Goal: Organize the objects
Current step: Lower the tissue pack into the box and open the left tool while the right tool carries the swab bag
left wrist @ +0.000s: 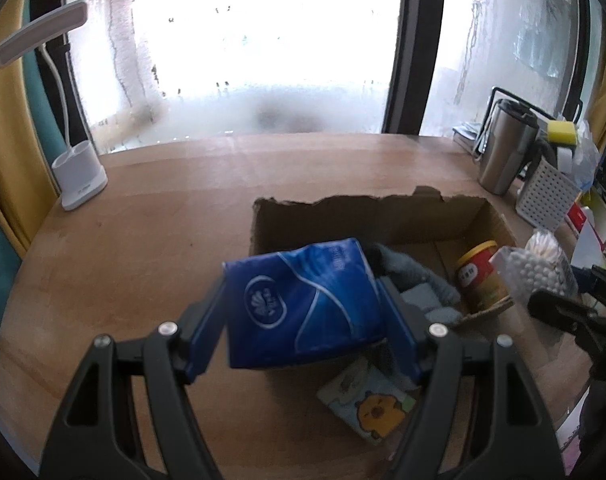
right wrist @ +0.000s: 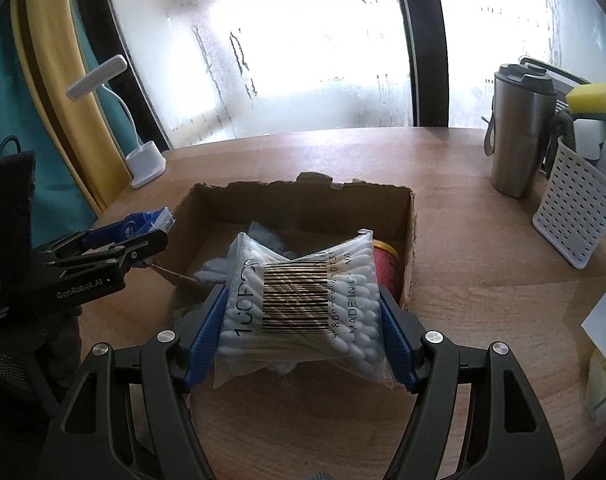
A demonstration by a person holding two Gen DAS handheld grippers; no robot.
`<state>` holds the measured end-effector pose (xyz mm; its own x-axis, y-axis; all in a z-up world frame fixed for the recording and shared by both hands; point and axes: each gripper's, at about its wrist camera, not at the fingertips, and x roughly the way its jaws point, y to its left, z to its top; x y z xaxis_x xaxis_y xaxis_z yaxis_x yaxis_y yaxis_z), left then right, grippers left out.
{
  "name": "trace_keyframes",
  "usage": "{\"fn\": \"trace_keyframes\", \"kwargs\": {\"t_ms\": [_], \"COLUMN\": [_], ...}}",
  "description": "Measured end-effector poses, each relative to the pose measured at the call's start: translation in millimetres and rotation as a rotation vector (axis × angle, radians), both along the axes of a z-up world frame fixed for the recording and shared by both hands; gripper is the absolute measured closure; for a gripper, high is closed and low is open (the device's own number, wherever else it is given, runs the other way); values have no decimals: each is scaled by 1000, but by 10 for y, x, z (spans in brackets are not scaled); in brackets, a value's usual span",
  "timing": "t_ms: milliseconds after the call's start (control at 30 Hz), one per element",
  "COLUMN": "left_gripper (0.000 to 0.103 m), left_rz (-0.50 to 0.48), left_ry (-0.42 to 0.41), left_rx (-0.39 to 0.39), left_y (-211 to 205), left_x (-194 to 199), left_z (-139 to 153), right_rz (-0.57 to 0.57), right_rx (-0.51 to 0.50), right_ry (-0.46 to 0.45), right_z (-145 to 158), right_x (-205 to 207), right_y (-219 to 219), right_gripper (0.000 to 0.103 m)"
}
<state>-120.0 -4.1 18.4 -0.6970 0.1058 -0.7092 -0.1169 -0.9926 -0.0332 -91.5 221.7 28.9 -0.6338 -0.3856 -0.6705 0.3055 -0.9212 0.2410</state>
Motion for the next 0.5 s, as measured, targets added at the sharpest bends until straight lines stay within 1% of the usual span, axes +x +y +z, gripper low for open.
{"fn": "trace_keyframes", "kwargs": {"t_ms": [267, 367, 500], "left_gripper": [29, 29, 29], "left_rz": [-10, -5, -17], "left_ry": [-35, -56, -63], "left_rx": [-24, -19, -18], "left_y": [105, 115, 151], "left_x": [-170, -224, -242], "left_z": [-103, -160, -182], "right_rz": [-15, -21, -28], "right_rx": [-14, -16, -17], "right_ry": [-9, -21, -27], "right_z": [-46, -84, -99], "right_x": [-112, -144, -165], "right_y": [98, 131, 157], "right_gripper": [29, 29, 29]}}
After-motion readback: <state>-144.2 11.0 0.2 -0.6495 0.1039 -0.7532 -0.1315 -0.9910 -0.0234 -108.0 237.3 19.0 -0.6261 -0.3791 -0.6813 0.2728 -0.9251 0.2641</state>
